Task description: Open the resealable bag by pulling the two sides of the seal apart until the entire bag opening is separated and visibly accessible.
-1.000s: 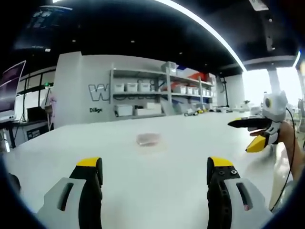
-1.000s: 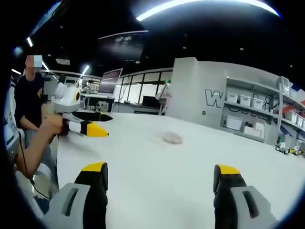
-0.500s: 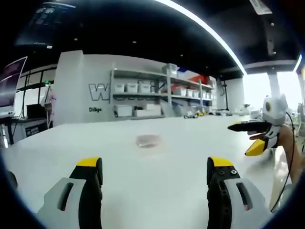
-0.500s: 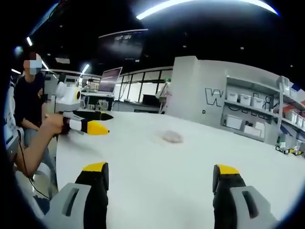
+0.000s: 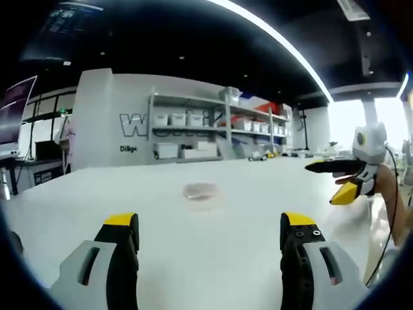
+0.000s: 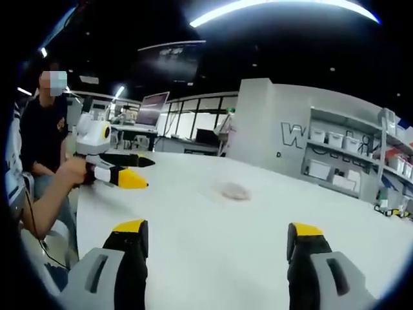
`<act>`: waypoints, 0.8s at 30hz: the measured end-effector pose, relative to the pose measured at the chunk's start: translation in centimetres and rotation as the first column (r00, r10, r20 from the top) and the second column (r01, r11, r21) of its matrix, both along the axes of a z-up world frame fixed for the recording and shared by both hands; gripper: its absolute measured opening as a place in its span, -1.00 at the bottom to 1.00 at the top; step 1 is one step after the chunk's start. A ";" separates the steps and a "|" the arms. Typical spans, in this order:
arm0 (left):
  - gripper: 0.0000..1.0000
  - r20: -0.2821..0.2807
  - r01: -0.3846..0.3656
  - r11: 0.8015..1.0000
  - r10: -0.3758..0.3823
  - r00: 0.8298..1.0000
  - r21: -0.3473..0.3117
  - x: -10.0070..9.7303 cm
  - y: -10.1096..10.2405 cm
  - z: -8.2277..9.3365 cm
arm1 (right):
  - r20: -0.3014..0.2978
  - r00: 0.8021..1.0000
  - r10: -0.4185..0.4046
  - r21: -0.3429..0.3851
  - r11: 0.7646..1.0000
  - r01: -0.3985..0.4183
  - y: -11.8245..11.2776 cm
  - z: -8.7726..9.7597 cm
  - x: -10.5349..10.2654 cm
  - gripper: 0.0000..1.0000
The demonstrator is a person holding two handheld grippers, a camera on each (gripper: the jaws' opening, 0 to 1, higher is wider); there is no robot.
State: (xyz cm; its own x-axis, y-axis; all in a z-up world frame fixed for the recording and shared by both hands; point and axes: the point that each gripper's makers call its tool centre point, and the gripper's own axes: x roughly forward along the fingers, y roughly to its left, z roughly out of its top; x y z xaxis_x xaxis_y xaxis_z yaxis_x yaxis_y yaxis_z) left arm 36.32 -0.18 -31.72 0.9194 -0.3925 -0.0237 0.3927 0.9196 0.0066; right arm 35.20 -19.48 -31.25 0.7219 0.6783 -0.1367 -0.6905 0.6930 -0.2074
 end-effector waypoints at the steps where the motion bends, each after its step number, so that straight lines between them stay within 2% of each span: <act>1: 0.80 0.001 0.000 1.000 0.000 1.000 0.000 0.0 0.0 0.0 | -0.001 1.000 0.001 0.000 1.000 -0.001 0.1 0.0 0.0 0.78; 21: 0.79 0.010 -0.008 1.000 0.008 1.000 -0.008 0.8 0.4 0.1 | 0.013 1.000 0.012 -0.005 1.000 -0.012 0.6 0.7 1.2 0.75; 24: 0.79 0.016 -0.012 1.000 0.012 1.000 -0.002 0.8 0.4 0.2 | 0.023 1.000 0.016 -0.008 1.000 -0.016 0.7 0.8 1.4 0.70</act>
State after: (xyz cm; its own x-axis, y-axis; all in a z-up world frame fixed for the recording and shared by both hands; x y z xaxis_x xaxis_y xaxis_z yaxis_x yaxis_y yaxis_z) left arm 37.16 0.26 -31.56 0.9245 -0.3812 -0.0077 0.3813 0.9244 0.0109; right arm 36.61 -18.80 -30.41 0.7139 0.6889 -0.1256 -0.6965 0.6800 -0.2290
